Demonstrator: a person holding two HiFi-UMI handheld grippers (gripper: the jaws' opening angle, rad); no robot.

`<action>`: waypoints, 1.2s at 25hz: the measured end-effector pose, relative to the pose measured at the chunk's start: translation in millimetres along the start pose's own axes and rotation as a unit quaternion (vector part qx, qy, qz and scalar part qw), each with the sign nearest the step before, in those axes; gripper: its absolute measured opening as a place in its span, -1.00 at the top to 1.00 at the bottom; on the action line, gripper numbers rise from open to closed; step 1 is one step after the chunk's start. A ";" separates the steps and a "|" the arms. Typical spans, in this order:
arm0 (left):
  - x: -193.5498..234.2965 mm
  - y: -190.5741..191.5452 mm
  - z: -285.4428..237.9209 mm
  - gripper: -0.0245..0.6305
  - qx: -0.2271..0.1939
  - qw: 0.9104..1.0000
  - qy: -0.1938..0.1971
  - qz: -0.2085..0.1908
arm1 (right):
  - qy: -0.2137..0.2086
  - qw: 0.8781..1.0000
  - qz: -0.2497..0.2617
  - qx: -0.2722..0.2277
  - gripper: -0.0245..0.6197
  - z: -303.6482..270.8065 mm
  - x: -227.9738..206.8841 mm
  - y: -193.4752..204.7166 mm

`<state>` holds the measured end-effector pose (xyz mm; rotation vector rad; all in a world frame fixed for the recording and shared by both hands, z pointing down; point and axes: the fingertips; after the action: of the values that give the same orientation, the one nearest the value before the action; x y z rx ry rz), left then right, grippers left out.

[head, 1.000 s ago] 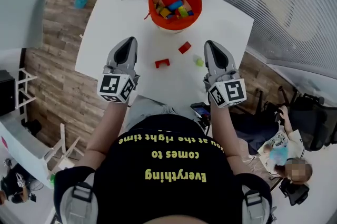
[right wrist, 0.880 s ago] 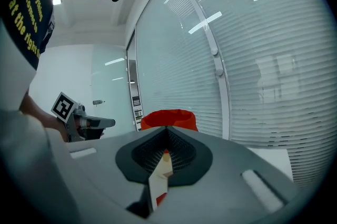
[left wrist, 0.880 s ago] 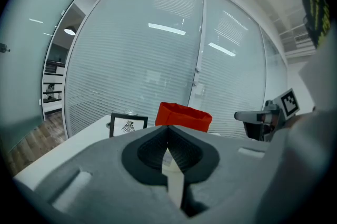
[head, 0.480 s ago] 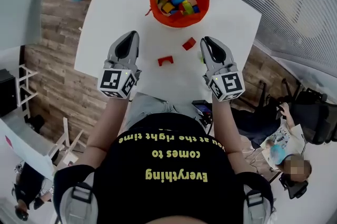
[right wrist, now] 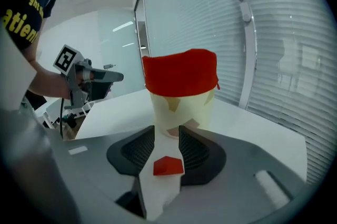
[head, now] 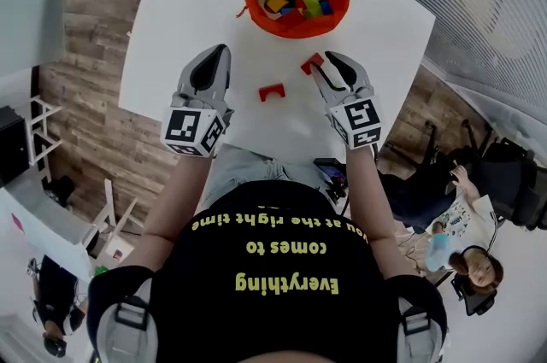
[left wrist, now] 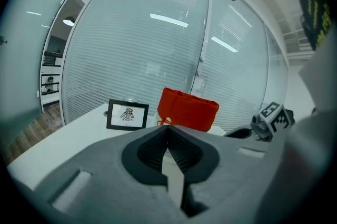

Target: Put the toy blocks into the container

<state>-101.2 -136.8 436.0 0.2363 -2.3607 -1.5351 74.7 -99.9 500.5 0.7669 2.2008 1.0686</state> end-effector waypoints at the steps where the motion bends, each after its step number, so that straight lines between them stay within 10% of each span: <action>1: 0.2 1.2 -0.1 0.93 0.002 1.000 0.000 0.000 | -0.002 1.000 0.001 0.013 0.44 -3.7 0.2 5.4; 16: 6.8 17.8 -3.2 0.93 0.018 1.000 -0.011 0.001 | -0.013 0.975 0.037 0.219 0.11 -39.6 -6.5 78.1; 30: 6.7 28.0 -3.6 0.93 0.028 1.000 -0.010 0.001 | -0.037 0.971 0.009 0.238 0.06 -48.1 -9.2 85.3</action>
<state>-105.3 -130.5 464.0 0.2323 -2.4208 -1.4774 68.2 -86.1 597.7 1.0104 2.4161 0.5045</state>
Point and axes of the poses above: the fingertips, and each gripper's own axes: z backward along the fingers, x to its left, y out of its underside, and after that the axes turned 14 degrees about -y, right-handed
